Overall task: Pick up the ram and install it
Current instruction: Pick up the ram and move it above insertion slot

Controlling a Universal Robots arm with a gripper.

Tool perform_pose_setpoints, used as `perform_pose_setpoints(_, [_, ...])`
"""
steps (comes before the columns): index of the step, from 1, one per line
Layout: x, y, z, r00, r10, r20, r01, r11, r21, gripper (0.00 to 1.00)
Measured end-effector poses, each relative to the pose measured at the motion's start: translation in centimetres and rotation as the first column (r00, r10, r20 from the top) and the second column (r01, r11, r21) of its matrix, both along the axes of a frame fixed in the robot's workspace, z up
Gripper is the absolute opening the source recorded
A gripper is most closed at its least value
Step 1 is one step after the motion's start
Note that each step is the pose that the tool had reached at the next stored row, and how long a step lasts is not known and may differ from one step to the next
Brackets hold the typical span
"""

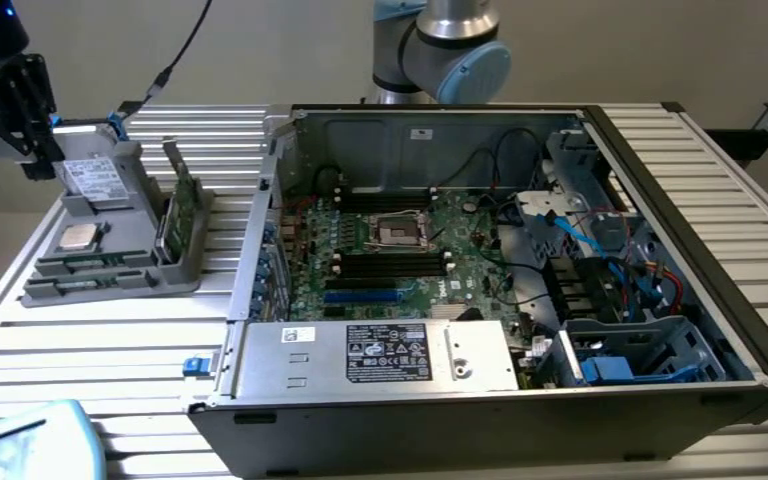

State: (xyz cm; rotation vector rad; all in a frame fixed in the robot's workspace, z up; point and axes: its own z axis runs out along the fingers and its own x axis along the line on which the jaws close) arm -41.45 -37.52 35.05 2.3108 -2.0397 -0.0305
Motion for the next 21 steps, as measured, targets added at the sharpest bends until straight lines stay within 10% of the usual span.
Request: perform_pose_setpoints(21, [0.0, -3.05, -3.84, 0.9987, 0.05, -0.0031, -0.05, 0.9987, 0.0001, 0.37])
